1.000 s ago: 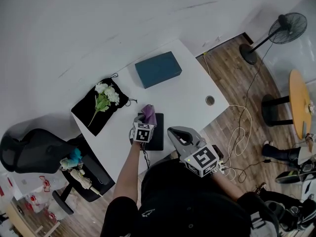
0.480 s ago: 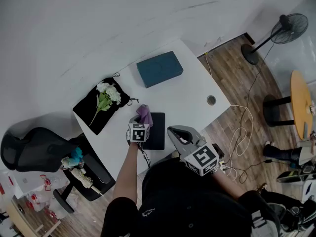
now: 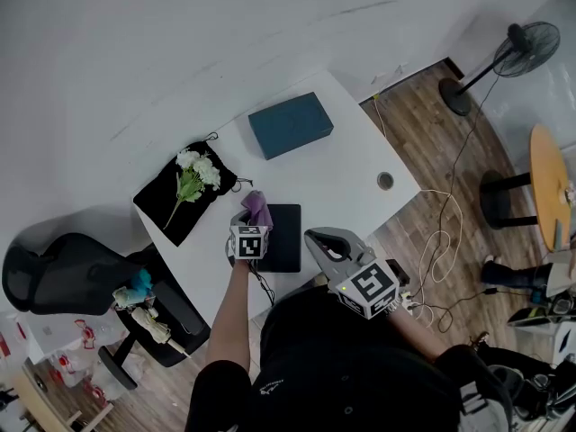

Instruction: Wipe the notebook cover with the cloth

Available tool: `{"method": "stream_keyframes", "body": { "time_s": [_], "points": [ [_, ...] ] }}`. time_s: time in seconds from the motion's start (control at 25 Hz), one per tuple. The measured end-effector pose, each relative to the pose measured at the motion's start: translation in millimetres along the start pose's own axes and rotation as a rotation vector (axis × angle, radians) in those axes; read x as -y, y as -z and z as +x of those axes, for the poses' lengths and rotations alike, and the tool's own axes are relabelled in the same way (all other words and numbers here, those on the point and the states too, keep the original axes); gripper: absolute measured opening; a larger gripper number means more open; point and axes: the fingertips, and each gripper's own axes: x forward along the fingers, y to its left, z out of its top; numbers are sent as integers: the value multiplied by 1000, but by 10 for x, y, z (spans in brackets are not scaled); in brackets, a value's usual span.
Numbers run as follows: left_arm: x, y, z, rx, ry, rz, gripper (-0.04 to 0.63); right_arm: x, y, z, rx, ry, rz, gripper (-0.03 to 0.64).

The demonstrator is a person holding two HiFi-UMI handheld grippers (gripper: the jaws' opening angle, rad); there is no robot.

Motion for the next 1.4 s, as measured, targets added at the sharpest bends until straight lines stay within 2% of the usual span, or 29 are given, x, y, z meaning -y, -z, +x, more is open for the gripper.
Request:
{"method": "stream_keyframes", "body": {
  "time_s": [0.16, 0.4, 0.68, 0.96, 1.24, 1.4],
  "points": [
    [-96, 24, -19, 6, -27, -18, 77, -6, -3, -15, 4, 3, -2, 2],
    [-113, 6, -136, -9, -59, 33, 74, -22, -2, -36, 8, 2, 3, 3],
    [-99, -20, -293, 10, -50, 32, 72, -34, -7, -26, 10, -10, -7, 3],
    [240, -118, -414, 33, 78, 7, 72, -5, -18, -32, 17, 2, -1, 2],
    [737, -239, -406, 32, 195, 72, 71, -1, -7, -43, 16, 7, -1, 2],
    [972, -184, -375, 14, 249, 74, 72, 0, 2, -50, 18, 14, 2, 2]
  ]
}}
